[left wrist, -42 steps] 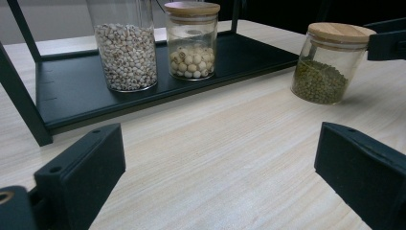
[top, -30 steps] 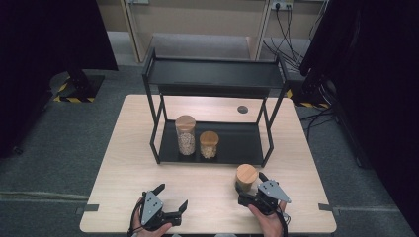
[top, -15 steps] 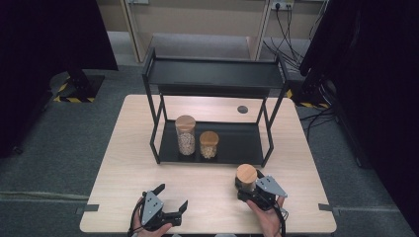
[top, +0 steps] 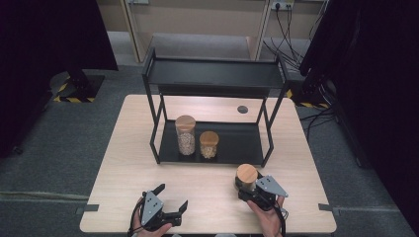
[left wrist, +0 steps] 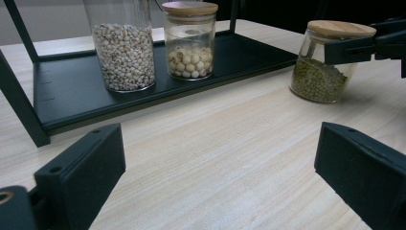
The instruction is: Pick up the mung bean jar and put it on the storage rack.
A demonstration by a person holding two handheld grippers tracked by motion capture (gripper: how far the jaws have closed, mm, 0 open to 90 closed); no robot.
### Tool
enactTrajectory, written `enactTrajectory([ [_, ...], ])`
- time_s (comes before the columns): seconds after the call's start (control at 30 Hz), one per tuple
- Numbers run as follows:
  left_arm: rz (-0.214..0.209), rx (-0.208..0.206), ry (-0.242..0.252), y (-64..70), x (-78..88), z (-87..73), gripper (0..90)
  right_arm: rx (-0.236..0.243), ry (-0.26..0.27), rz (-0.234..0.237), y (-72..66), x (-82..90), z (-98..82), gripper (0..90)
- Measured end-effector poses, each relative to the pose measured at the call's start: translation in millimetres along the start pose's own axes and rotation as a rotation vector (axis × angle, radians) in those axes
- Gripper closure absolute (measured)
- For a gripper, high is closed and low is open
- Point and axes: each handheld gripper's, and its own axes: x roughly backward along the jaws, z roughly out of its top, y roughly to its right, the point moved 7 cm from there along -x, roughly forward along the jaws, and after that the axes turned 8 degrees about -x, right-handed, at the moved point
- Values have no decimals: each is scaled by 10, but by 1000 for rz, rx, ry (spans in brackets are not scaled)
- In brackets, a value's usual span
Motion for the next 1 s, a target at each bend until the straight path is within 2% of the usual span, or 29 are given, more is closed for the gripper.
enactTrajectory([
  [0.33,3,4,-1,-4,0,-3,28,23,18,22,-32,-43,125,253],
  [1.0,7,7,-1,-11,1,-3,28,22,22,37,-77,-251,361,253],
])
